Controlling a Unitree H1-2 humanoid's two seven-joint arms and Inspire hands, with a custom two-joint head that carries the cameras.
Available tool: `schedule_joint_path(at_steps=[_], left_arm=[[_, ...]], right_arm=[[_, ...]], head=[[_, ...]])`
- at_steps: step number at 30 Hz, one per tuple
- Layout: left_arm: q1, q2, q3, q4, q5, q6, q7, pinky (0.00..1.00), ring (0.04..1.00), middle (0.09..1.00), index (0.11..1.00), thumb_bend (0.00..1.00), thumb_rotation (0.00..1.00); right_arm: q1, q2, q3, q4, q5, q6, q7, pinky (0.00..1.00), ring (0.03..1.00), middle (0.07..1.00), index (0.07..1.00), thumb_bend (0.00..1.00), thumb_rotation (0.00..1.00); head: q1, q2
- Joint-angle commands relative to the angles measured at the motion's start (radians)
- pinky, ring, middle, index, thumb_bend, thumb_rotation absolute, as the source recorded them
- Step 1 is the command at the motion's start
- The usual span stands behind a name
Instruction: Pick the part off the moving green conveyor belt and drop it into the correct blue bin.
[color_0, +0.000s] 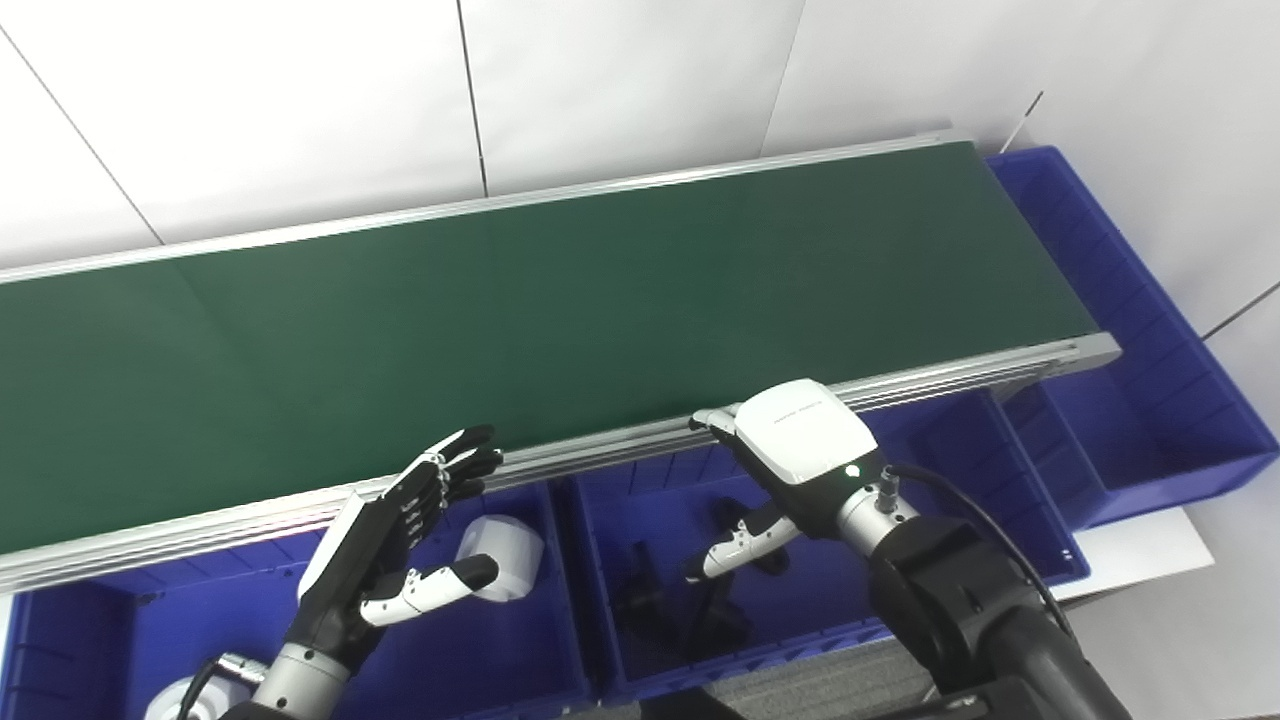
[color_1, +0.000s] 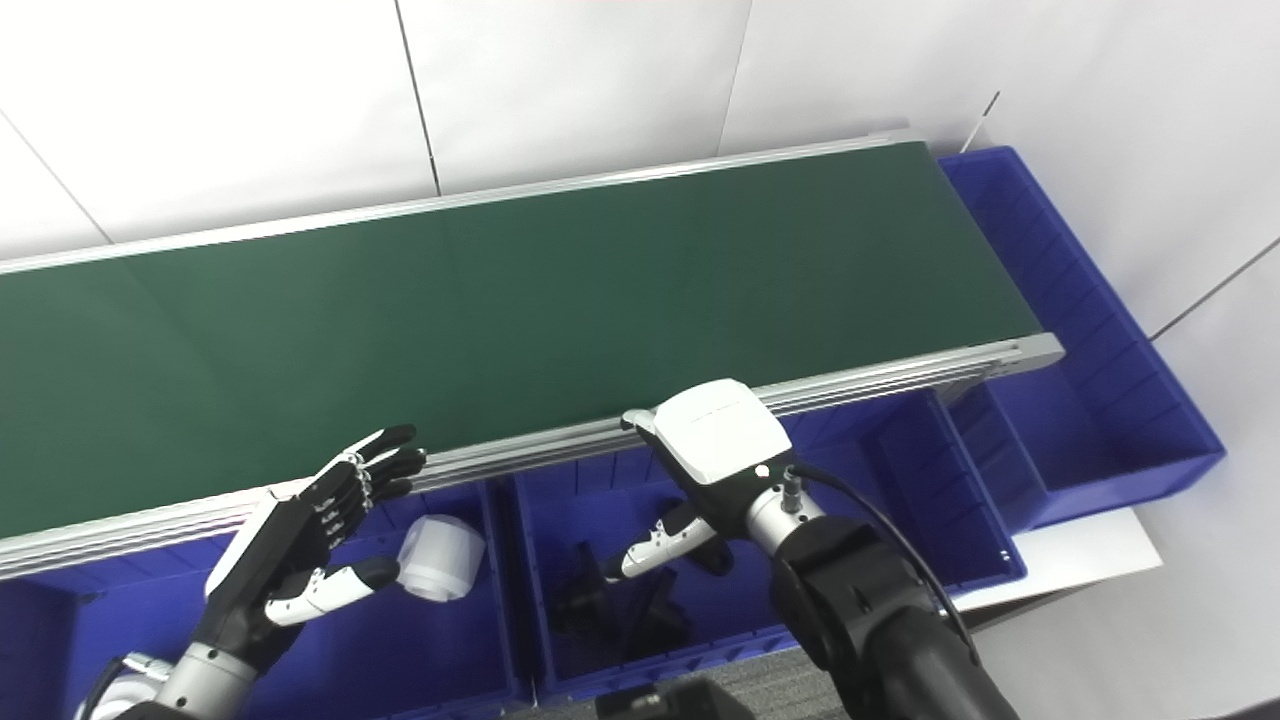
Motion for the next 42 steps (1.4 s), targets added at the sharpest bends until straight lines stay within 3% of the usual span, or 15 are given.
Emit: schedule_joint_path(at_steps=[1, 4, 8, 11, 13, 16, 20, 24, 28, 30, 42], left_arm=[[-0.007, 0.001, 0.002, -0.029, 0.0, -0.012, 0.004, 0.85, 0.869, 0.846, 0.877, 0.74, 0.57], [-0.006, -0.002, -0.002, -0.022, 0.008, -0.017, 0.008, 0.85, 0.868, 0.844, 0.877, 0.74, 0.57], [-0.004, -0.013, -0.011, 0.003, 0.029, -0.045, 0.016, 0.85, 0.86, 0.837, 0.874, 0.73, 0.58], [-0.001, -0.02, -0.022, 0.025, 0.05, -0.062, 0.02, 0.84, 0.86, 0.84, 0.877, 0.73, 0.59], [0.002, -0.025, -0.028, 0.038, 0.056, -0.068, 0.023, 0.84, 0.863, 0.847, 0.879, 0.73, 0.59], [0.005, -0.032, -0.036, 0.057, 0.071, -0.083, 0.03, 0.83, 0.861, 0.853, 0.88, 0.73, 0.58], [0.009, -0.047, -0.051, 0.091, 0.096, -0.119, 0.045, 0.85, 0.866, 0.867, 0.885, 0.74, 0.59], [0.012, -0.064, -0.065, 0.125, 0.122, -0.15, 0.063, 0.85, 0.865, 0.871, 0.882, 0.75, 0.6], [0.012, -0.078, -0.074, 0.163, 0.137, -0.185, 0.074, 0.84, 0.864, 0.869, 0.878, 0.75, 0.6], [0.012, -0.083, -0.076, 0.178, 0.144, -0.199, 0.08, 0.83, 0.864, 0.87, 0.875, 0.75, 0.61], [0.015, -0.086, -0.084, 0.219, 0.163, -0.228, 0.087, 0.84, 0.867, 0.86, 0.878, 0.77, 0.63]], right_arm=[[-0.011, 0.005, -0.006, -0.029, 0.004, -0.041, -0.007, 0.62, 0.725, 0.816, 0.853, 0.99, 0.82], [-0.006, 0.009, -0.007, -0.019, 0.069, -0.055, -0.065, 0.59, 0.705, 0.801, 0.835, 0.99, 0.82], [0.012, 0.032, -0.031, 0.024, 0.264, -0.093, -0.207, 0.57, 0.683, 0.762, 0.81, 0.97, 0.79], [0.025, 0.101, -0.057, 0.059, 0.481, -0.114, -0.296, 0.58, 0.692, 0.759, 0.808, 0.94, 0.81], [0.029, 0.143, -0.068, 0.089, 0.604, -0.144, -0.358, 0.52, 0.631, 0.723, 0.789, 0.86, 0.83], [0.032, 0.222, -0.074, 0.141, 0.775, -0.188, -0.433, 0.5, 0.599, 0.701, 0.769, 0.79, 0.86], [0.045, 0.314, -0.066, 0.226, 0.98, -0.25, -0.488, 0.53, 0.642, 0.735, 0.769, 0.75, 0.86], [0.061, 0.368, -0.056, 0.364, 1.125, -0.372, -0.524, 0.59, 0.671, 0.747, 0.771, 0.75, 0.88], [0.061, 0.351, -0.058, 0.523, 1.148, -0.562, -0.559, 0.61, 0.669, 0.746, 0.761, 0.62, 0.87], [0.058, 0.336, -0.061, 0.576, 1.15, -0.609, -0.564, 0.6, 0.666, 0.748, 0.753, 0.57, 0.85], [0.017, 0.269, -0.01, 0.718, 1.132, -0.634, -0.654, 0.62, 0.685, 0.781, 0.761, 0.59, 0.86]], head=[[0.012, -0.004], [0.041, -0.016], [0.1, -0.042], [0.158, -0.069], [0.181, -0.082], [0.204, -0.097], [0.258, -0.132], [0.302, -0.166], [0.334, -0.194], [0.346, -0.206], [0.345, -0.242]])
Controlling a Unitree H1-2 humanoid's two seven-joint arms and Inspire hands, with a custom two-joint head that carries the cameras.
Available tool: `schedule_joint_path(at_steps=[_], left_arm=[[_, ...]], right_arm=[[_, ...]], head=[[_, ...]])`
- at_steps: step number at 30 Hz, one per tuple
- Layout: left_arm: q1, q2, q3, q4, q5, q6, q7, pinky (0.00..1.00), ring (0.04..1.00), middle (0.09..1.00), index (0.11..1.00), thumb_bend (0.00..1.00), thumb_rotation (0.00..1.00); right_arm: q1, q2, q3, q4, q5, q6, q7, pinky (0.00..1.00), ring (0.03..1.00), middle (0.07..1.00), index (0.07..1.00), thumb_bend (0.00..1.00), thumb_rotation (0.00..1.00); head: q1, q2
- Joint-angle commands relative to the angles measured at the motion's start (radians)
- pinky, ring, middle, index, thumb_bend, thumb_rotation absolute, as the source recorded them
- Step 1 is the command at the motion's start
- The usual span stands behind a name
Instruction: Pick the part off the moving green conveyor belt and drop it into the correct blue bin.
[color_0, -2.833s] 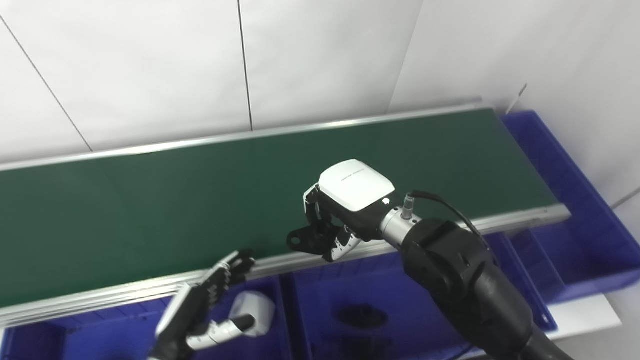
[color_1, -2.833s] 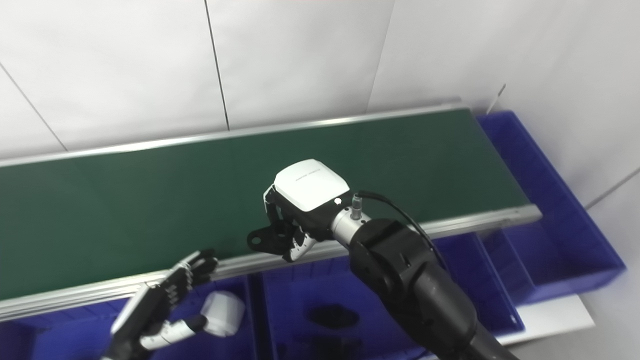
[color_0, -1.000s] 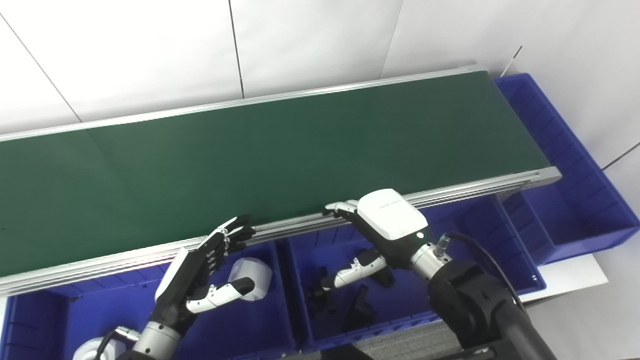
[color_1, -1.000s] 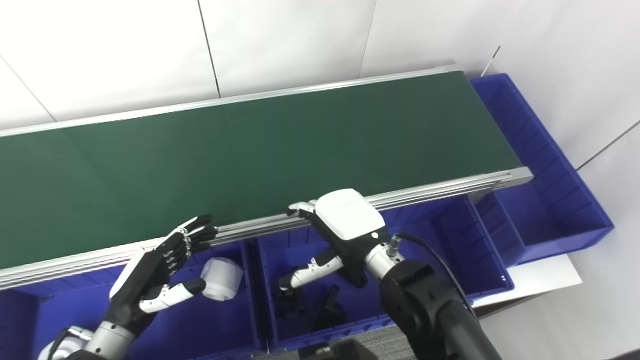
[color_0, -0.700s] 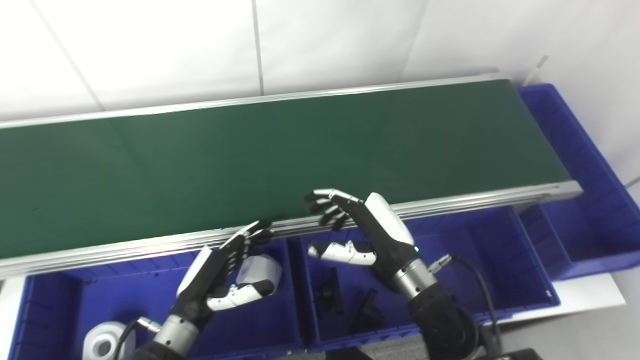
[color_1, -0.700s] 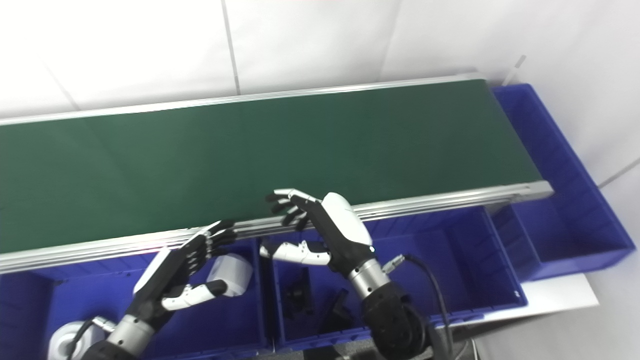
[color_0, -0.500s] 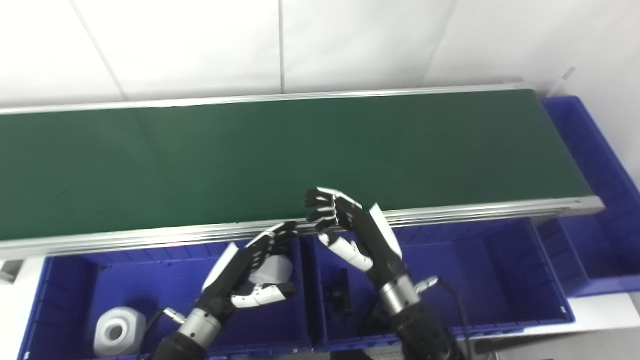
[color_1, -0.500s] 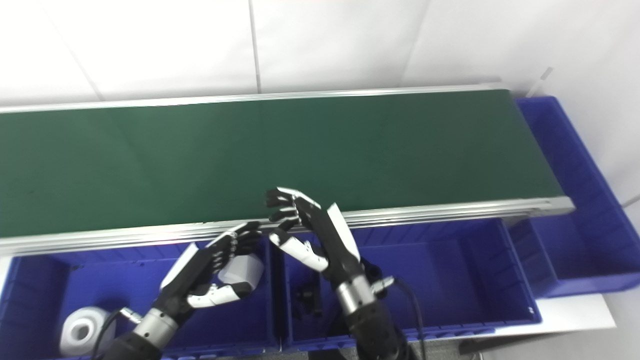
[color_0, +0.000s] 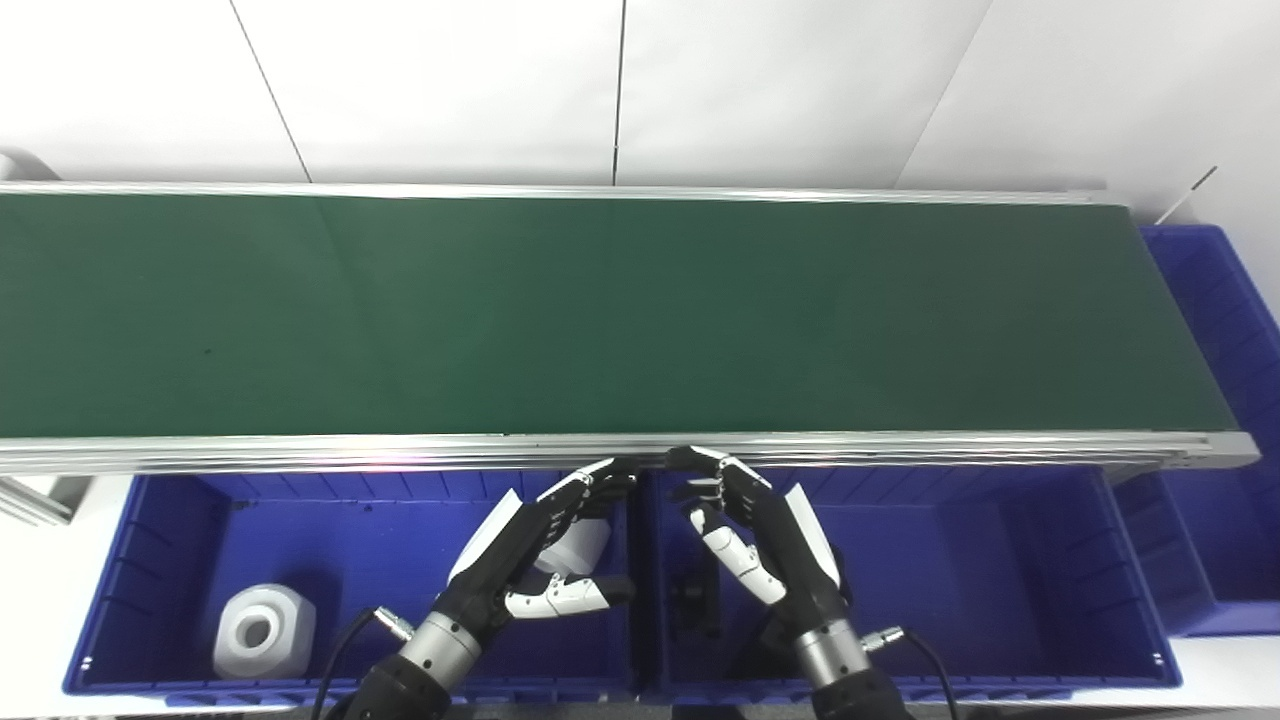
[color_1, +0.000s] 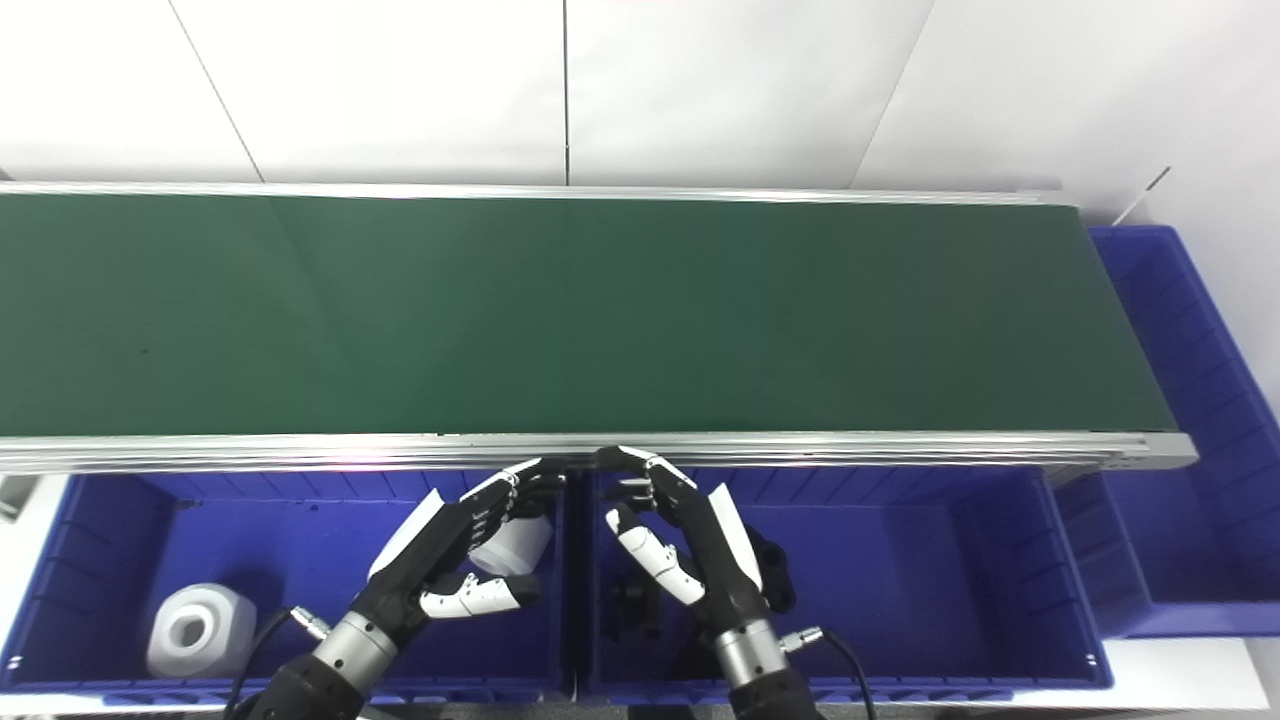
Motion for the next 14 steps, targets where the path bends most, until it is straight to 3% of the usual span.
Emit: schedule_joint_path(at_steps=[1, 7, 11, 14], left_arm=[[-0.006, -0.004, -0.007, -0.012, 0.003, -0.042, 0.007, 0.84, 0.867, 0.859, 0.879, 0.77, 0.63], [-0.012, -0.005, -0.009, 0.013, 0.02, -0.073, 0.019, 0.82, 0.855, 0.843, 0.873, 0.76, 0.62], [-0.015, -0.01, -0.009, 0.042, 0.027, -0.094, 0.026, 0.81, 0.847, 0.837, 0.868, 0.76, 0.62], [-0.015, -0.019, -0.006, 0.064, 0.026, -0.114, 0.037, 0.81, 0.843, 0.835, 0.86, 0.76, 0.65]], right_arm=[[-0.01, -0.008, 0.012, -0.009, -0.001, -0.059, -0.027, 0.62, 0.686, 0.781, 0.761, 0.59, 0.86], [-0.025, -0.03, 0.048, 0.018, 0.001, -0.059, -0.068, 0.63, 0.687, 0.783, 0.755, 0.58, 0.84], [-0.034, -0.051, 0.075, 0.037, 0.01, -0.059, -0.089, 0.63, 0.694, 0.79, 0.76, 0.58, 0.84], [-0.039, -0.07, 0.095, 0.052, 0.047, -0.059, -0.076, 0.66, 0.728, 0.813, 0.776, 0.68, 0.86]], head=[[-0.001, -0.005], [0.003, -0.024], [0.017, -0.059], [0.029, -0.077]])
